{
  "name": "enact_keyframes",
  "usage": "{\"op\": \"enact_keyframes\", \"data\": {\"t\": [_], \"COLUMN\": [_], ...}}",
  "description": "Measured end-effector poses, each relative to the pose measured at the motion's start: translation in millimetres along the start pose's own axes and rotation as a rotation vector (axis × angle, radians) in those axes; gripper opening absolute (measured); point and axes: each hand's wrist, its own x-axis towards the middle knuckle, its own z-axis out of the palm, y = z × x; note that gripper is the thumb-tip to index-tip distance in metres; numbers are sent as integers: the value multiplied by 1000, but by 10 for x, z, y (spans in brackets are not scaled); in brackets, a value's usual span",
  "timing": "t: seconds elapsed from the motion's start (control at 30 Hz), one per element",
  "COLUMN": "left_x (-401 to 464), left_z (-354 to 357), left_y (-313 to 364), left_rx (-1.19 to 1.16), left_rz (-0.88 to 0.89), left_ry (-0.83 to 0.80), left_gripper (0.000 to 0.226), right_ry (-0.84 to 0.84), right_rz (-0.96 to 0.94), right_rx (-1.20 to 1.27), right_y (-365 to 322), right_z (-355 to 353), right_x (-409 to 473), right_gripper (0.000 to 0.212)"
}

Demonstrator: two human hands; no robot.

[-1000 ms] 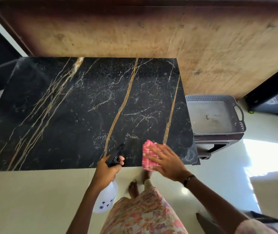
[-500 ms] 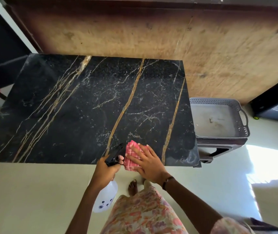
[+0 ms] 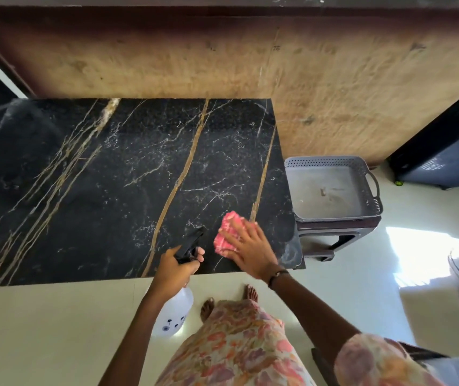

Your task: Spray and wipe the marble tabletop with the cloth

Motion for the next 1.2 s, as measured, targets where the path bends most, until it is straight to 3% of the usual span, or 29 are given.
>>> {"op": "enact_keyframes", "data": {"t": [0.13, 0.23, 0.43, 0.6, 0.77, 1.1, 1.2], "left_x": [30, 38, 89, 110, 136, 119, 112], "left_z": [157, 268, 496, 683, 798, 813, 805], "left_y": [94, 135, 172, 207, 291, 393, 375], "left_rx": [9, 16, 14, 0, 17, 44, 56], "left_rz": [0, -36, -80, -107, -123, -89, -69], "left_ry": [19, 38, 57, 40, 42, 30, 24], "left_gripper": [24, 24, 20, 24, 27, 28, 29], "right_ry": [-16, 12, 0, 144, 168, 147, 128], "right_rz": [-183, -188, 231, 419, 312, 516, 377], "right_rx": [-30, -30, 94, 203, 115, 204, 186], "right_y": [194, 641, 1315, 906, 624, 424, 365], "right_z": [158, 173, 1, 244, 493, 274, 329], "right_x": [-403, -491, -216, -591, -1103, -500, -575], "right_gripper": [54, 52, 56, 52, 51, 53, 54]}}
